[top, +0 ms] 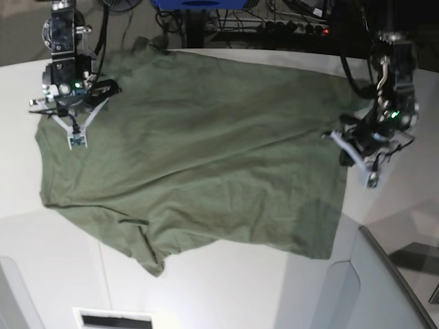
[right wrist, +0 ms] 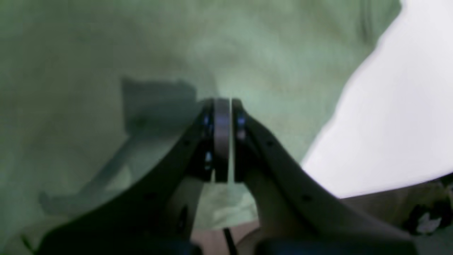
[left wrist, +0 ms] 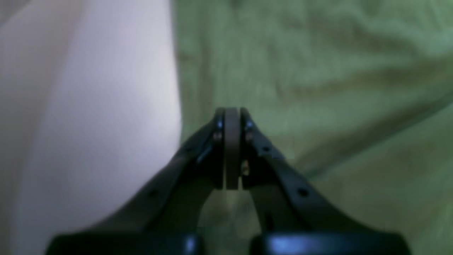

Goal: Layout the t-shirt on the table in an organized manner, then fold the t-shirt properly
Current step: 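Drag the held shirt edge with both grippers toward the hem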

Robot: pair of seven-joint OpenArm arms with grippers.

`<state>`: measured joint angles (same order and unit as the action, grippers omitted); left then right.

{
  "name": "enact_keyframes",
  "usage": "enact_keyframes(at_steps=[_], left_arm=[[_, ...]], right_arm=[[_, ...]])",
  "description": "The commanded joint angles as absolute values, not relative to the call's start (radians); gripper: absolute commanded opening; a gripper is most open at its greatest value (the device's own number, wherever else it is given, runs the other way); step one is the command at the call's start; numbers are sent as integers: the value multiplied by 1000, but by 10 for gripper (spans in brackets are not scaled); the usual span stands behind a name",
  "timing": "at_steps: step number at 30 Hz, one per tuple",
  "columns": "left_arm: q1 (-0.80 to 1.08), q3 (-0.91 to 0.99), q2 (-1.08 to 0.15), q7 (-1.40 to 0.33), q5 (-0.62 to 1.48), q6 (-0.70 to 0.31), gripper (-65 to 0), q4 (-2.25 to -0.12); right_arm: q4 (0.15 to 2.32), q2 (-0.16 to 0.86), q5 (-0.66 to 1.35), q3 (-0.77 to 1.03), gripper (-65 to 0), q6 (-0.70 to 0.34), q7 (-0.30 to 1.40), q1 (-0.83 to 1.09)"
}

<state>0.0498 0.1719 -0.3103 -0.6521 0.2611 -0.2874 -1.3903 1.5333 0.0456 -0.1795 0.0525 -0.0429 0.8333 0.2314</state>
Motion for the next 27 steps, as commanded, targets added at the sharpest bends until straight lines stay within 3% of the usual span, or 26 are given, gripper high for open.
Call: enact_keyframes(at_steps=[1,5,11,18,27], left_arm=[[13,154,-320,-639,268,-288,-650,-1362],[-70,104,-320,-622,268,-286,-650,-1244],[-134,25,-318,-464,268,-285,-650,-1098],[-266,-120,-320,-312,268,-143,-650,-851],[-361,-193,-318,-240,274,-140,-650,-727]], right_arm=[[1537,54,-191,58,-639,-36,820,219],[1492,54,-191,113,-638,-36,816,206],[1423,59,-194,186,-636,-38,779,189],[1345,99,-191,189,-635,-38,776,151],[1330,108,-191,183,-636,-38,782,140]])
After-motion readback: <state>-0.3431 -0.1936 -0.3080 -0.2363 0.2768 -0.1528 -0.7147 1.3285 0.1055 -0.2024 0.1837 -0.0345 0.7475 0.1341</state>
